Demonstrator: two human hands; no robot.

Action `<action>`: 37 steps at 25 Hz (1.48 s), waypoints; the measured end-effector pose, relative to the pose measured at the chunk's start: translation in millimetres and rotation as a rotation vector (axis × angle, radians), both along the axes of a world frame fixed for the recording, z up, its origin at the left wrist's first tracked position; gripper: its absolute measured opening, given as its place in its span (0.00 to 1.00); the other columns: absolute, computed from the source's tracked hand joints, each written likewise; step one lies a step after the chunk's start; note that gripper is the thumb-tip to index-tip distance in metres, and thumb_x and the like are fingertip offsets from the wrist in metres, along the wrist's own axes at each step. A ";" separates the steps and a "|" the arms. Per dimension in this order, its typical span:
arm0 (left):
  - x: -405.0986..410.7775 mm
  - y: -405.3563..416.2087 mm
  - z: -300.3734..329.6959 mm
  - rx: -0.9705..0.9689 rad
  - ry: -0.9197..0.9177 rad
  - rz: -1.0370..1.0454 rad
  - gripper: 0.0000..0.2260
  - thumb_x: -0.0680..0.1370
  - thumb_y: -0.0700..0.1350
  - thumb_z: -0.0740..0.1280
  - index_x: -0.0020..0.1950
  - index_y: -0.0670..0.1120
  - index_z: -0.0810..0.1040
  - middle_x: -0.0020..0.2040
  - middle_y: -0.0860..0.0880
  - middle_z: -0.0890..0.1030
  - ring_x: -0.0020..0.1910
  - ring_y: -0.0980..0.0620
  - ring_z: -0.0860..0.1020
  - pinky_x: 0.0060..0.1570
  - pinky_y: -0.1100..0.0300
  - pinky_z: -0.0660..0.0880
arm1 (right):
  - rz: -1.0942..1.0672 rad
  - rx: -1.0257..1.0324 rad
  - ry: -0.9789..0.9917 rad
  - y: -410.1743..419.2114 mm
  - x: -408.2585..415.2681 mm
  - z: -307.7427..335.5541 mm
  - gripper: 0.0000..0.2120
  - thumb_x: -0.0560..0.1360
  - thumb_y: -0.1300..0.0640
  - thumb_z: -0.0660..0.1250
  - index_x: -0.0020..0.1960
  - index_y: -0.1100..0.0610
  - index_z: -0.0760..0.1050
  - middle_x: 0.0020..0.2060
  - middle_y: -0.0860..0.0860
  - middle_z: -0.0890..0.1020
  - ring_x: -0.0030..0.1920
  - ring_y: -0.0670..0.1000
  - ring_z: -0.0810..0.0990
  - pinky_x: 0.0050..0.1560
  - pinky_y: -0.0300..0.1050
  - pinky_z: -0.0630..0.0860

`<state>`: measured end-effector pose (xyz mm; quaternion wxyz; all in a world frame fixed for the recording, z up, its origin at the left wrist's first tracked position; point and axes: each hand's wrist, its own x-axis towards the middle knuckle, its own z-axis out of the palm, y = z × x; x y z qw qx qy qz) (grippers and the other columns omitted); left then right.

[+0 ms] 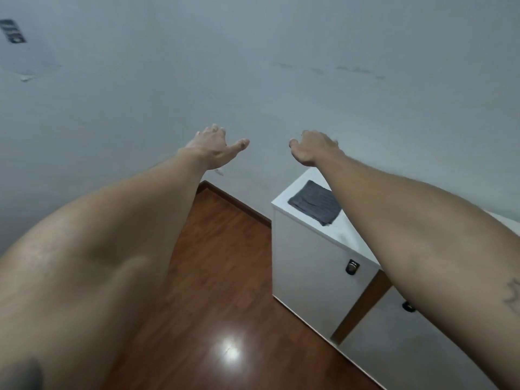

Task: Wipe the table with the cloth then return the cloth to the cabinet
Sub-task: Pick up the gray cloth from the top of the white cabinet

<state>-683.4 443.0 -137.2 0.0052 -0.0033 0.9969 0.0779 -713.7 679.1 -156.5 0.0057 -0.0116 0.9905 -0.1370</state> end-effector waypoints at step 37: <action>-103.3 128.5 -273.8 -0.293 -0.142 -0.822 0.54 0.69 0.74 0.64 0.82 0.47 0.41 0.82 0.50 0.44 0.81 0.51 0.46 0.78 0.47 0.42 | -0.173 0.146 -0.211 70.4 18.1 -255.8 0.41 0.80 0.33 0.60 0.83 0.54 0.53 0.82 0.52 0.56 0.81 0.52 0.57 0.80 0.53 0.56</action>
